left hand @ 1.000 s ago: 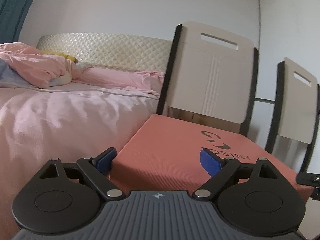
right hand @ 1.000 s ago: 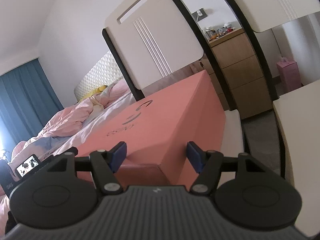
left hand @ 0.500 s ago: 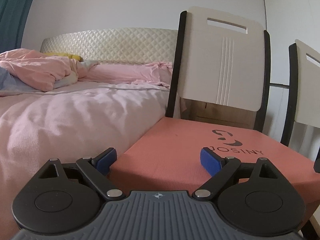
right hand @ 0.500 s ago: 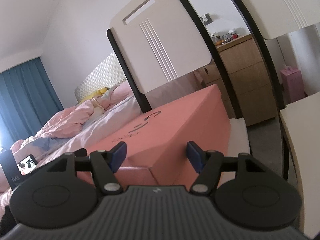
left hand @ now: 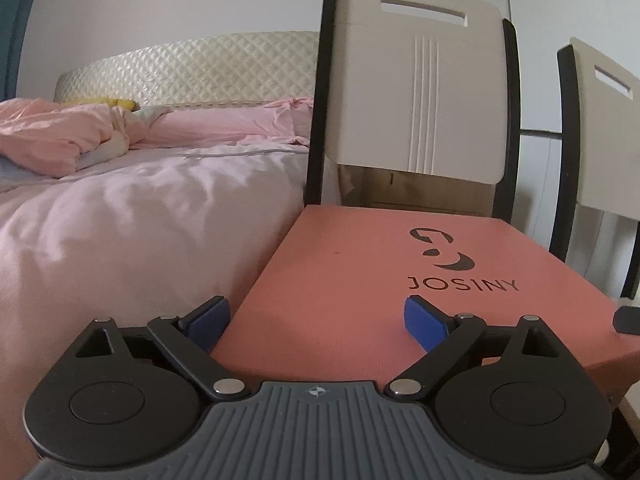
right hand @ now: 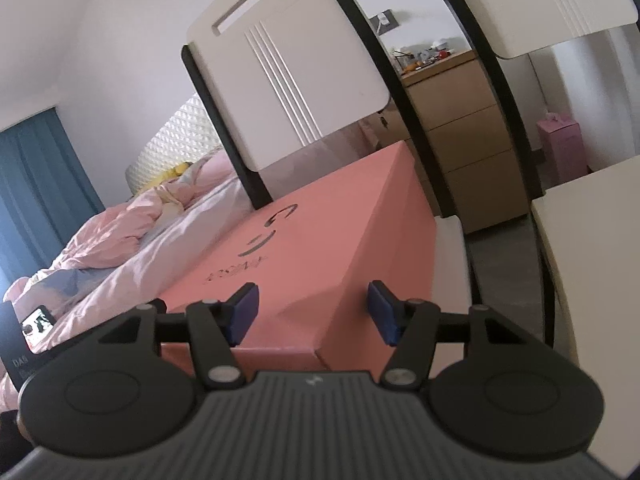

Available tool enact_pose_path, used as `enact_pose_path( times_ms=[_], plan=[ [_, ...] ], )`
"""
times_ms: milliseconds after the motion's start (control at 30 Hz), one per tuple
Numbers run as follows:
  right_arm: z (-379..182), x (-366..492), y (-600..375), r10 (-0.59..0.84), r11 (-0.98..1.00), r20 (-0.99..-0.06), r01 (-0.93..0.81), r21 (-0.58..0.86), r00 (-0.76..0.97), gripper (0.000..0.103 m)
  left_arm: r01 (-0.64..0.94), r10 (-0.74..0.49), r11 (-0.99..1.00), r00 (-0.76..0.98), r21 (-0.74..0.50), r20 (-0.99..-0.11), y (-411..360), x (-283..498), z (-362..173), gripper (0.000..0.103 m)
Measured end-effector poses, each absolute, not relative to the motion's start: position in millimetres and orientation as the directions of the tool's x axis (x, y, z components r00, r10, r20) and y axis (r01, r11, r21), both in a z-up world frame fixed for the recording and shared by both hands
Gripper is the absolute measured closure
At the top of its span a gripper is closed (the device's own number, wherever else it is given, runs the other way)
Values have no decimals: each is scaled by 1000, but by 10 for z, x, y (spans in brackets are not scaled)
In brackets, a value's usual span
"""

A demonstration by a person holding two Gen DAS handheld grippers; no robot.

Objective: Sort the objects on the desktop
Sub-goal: 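Open both grippers and release the lid on the box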

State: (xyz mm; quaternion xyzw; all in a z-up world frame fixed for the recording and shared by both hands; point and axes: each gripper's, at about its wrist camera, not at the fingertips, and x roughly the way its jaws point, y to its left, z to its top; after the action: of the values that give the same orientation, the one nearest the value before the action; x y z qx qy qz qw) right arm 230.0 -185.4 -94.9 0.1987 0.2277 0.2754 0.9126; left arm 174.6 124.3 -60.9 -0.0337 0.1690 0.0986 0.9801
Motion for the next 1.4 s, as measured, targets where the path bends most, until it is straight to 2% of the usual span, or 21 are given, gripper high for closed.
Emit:
enact_pose_path(
  times_ms=[233,367,800,1000,1067,1133,1267,1400],
  plan=[
    [-989,2311,-1839,577,780,-310,-396,485,756,46,-185,175,983,934,-2,-313,1221,1726,-623,7],
    [-937,2221,-1797,555,805,-298,-411,429,776,46,-128,119,992,946,-11,-302,1129,1651,-603,7],
    [-815,1566,-1736,477,872,-196,-433,226,857,46,-129,119,991,959,-22,-258,910,1016,-510,3],
    [-782,1352,-1776,468,875,-146,-434,215,872,45,-106,104,994,966,2,-237,786,852,-457,2],
    [-780,1290,-1782,465,876,-138,-431,216,875,44,-96,99,995,968,22,-229,744,820,-455,1],
    [-782,1226,-1791,458,879,-130,-425,216,879,36,-91,97,995,972,36,-216,724,785,-453,0],
    [-790,1120,-1778,446,883,-116,-416,217,887,31,-90,93,996,976,22,-195,765,732,-450,0],
    [-803,1089,-1747,429,890,-109,-399,220,897,21,-113,113,994,976,11,-188,804,709,-469,0]
  ],
)
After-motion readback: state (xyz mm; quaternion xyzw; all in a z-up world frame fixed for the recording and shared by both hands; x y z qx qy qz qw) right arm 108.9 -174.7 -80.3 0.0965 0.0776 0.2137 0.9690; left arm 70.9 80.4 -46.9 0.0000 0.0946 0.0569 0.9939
